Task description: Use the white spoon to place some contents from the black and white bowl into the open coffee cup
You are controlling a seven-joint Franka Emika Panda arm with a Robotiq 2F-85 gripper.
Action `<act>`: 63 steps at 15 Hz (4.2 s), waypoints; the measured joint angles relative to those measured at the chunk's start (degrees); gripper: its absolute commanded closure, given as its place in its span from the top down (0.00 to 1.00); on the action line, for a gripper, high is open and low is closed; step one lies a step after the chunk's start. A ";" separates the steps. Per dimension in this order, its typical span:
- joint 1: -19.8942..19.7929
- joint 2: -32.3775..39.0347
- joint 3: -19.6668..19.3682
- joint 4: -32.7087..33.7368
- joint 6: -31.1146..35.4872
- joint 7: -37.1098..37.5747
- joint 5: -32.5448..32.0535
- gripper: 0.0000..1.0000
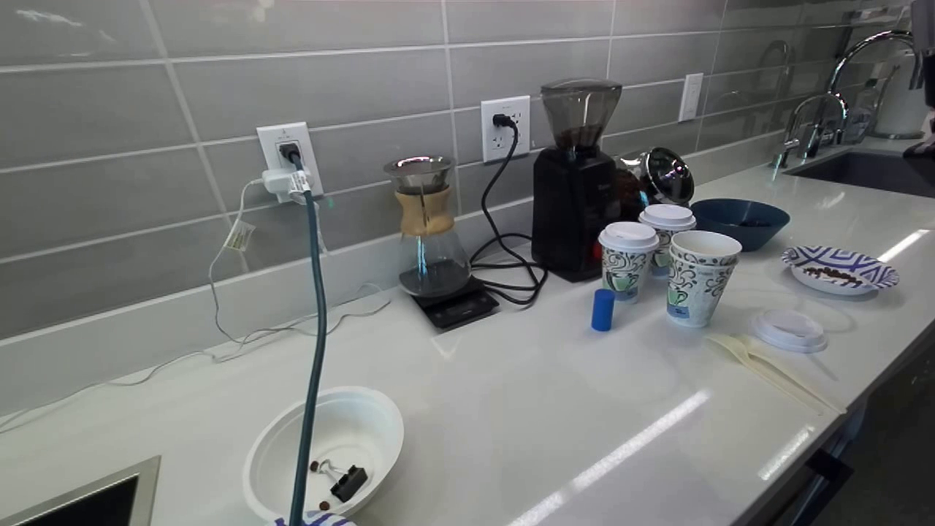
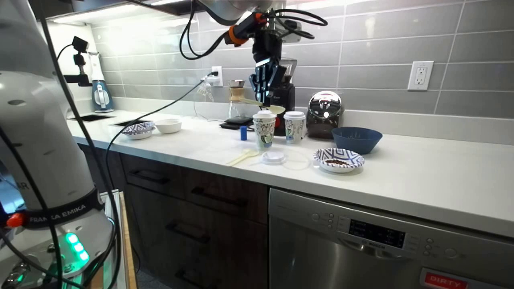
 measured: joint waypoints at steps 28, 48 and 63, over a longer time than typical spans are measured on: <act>-2.76 39.20 -4.95 35.89 4.08 -12.68 -0.01 0.03; -2.72 49.70 -5.57 48.71 -1.93 -12.67 -0.02 0.03; -2.41 49.90 -6.16 49.68 -4.48 -12.68 -0.02 0.03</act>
